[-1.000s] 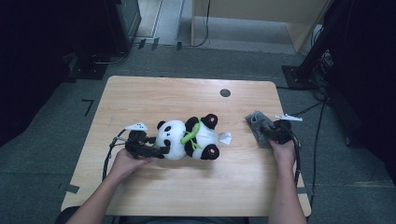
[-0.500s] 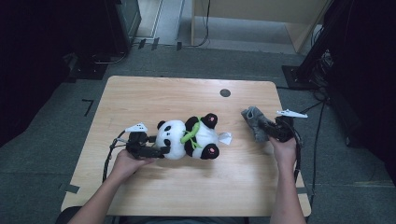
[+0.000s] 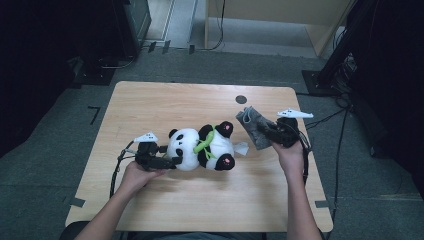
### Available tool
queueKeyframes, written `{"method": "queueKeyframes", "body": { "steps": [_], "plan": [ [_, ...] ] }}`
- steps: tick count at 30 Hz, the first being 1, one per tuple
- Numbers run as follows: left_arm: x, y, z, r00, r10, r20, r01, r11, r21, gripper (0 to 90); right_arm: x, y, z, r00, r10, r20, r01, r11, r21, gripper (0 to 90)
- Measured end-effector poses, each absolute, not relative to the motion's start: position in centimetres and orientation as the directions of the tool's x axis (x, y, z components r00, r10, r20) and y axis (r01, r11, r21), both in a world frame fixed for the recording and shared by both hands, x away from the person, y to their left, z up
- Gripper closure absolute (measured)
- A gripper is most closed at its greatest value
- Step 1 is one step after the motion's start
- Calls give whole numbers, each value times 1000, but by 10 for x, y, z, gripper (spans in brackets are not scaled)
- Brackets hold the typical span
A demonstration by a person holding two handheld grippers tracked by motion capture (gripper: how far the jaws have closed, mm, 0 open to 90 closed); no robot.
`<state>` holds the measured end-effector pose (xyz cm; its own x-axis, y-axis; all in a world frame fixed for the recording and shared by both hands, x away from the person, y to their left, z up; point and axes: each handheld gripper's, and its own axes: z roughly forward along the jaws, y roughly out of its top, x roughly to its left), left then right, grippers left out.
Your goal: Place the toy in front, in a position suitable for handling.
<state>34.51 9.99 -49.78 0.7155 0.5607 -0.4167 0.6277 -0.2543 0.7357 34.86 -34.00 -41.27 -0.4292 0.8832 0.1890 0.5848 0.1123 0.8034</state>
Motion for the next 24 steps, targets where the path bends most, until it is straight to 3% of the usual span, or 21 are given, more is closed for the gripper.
{"method": "queueKeyframes", "body": {
  "steps": [12,24],
  "plan": [
    [344,99,-493,690,583,-429,656,-252,712,173,346,-299,-376,-532,832,159,520,173,836,762],
    [344,99,-492,697,585,-415,648,-264,715,173,350,-239,-363,-646,746,160,508,264,820,761]
  ]
}}
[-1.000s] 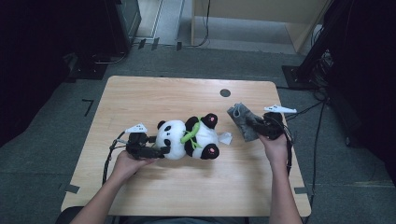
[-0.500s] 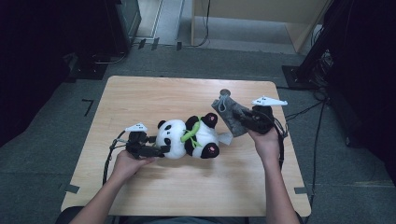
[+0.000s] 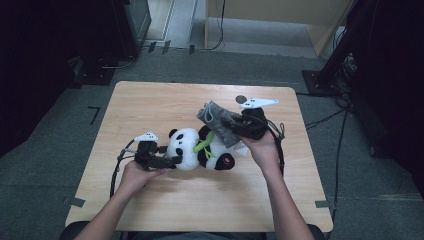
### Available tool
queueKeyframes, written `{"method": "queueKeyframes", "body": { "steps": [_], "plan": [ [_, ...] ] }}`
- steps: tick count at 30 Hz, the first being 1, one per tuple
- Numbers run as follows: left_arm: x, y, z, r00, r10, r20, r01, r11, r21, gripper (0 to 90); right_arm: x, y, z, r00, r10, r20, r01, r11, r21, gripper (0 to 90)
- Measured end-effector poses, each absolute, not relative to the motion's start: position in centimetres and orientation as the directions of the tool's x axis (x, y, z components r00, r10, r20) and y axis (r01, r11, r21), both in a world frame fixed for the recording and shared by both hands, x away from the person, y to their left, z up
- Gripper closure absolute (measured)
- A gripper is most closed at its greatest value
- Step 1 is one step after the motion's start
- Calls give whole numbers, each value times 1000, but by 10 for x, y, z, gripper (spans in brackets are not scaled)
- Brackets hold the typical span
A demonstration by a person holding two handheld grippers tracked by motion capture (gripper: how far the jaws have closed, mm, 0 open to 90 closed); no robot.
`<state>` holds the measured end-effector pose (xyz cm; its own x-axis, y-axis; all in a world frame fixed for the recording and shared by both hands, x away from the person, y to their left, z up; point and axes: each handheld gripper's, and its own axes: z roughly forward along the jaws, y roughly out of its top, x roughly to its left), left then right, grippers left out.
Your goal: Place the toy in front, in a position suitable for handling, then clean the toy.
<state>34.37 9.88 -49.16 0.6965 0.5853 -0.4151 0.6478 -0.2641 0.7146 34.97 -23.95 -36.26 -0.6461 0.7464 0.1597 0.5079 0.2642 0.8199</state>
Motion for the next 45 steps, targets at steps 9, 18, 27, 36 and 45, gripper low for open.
{"method": "queueKeyframes", "body": {
  "steps": [9,18,27,36,45],
  "plan": [
    [342,99,-491,704,585,-401,634,-264,727,197,360,-207,-375,-692,707,146,498,321,806,761],
    [337,100,-493,717,585,-378,606,-254,754,228,368,-181,-379,-723,680,120,477,366,799,760],
    [332,99,-494,705,601,-376,603,-230,764,253,375,-143,-384,-764,636,109,454,410,791,758],
    [332,99,-495,681,620,-391,629,-220,746,369,388,-114,-411,-790,610,61,458,520,721,741],
    [334,97,-492,657,637,-402,652,-213,728,388,406,-124,-414,-760,649,4,484,563,669,744]
  ]
}}
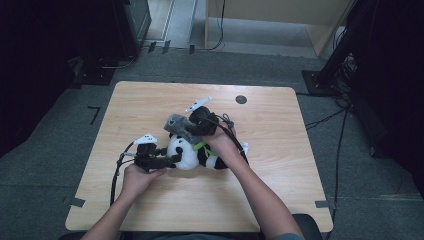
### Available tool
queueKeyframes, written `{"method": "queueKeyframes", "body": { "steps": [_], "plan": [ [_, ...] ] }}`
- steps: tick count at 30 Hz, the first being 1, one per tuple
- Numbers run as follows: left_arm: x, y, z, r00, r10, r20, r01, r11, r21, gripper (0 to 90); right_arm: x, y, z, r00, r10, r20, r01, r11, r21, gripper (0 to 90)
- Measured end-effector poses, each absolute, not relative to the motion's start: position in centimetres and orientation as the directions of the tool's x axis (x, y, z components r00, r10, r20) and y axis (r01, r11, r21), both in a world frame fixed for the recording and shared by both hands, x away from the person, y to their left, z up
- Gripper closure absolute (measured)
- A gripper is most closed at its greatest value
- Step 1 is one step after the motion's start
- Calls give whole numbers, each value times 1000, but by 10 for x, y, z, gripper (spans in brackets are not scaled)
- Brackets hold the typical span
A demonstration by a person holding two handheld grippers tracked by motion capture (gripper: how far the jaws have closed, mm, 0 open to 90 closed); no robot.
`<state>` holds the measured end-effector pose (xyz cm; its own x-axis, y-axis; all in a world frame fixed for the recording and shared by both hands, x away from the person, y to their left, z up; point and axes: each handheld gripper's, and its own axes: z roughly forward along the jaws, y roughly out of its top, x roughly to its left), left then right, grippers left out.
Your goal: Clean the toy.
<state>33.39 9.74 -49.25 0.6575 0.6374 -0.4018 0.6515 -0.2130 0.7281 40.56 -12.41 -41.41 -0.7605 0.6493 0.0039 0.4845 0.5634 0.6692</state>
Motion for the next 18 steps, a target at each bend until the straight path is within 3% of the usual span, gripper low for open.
{"method": "queueKeyframes", "body": {
  "steps": [13,18],
  "plan": [
    [333,97,-492,656,638,-403,654,-214,725,386,427,-148,-410,-674,726,-135,517,594,616,760],
    [334,98,-493,658,636,-403,651,-212,729,382,434,-176,-401,-632,771,-82,560,527,639,762]
  ]
}}
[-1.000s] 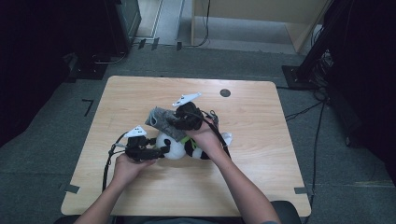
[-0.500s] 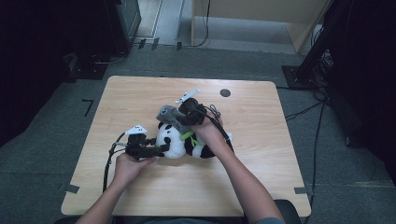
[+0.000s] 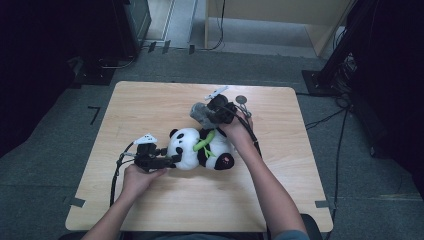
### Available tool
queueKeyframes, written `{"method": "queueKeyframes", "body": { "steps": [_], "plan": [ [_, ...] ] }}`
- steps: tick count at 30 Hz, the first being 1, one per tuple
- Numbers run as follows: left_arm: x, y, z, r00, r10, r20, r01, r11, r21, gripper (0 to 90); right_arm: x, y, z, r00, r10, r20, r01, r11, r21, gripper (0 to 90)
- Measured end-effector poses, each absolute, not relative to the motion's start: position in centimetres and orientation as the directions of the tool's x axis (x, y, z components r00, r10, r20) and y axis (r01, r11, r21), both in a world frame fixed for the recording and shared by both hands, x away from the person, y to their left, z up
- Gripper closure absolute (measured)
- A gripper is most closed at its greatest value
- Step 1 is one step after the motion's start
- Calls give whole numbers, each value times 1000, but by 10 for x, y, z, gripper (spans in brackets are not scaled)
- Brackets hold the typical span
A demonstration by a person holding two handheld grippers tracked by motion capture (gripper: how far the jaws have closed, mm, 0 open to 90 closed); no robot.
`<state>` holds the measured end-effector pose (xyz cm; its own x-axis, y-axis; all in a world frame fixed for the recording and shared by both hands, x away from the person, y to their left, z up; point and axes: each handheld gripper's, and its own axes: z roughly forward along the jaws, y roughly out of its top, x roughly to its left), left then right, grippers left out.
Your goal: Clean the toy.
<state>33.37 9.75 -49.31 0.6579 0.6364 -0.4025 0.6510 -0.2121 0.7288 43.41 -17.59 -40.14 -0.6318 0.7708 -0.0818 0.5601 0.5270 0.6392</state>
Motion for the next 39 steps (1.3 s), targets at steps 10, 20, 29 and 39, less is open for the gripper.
{"method": "queueKeyframes", "body": {
  "steps": [10,20,29,39],
  "plan": [
    [333,99,-495,658,633,-408,645,-194,739,358,404,-167,-357,-691,722,-31,451,465,762,760],
    [333,99,-495,656,635,-408,648,-198,735,357,387,-116,-402,-796,606,7,434,562,704,754],
    [333,95,-491,647,652,-395,658,-216,721,364,389,-123,-413,-812,584,-2,413,577,705,700],
    [335,96,-491,638,650,-413,670,-204,713,365,404,-137,-416,-774,633,13,471,562,679,734]
  ]
}}
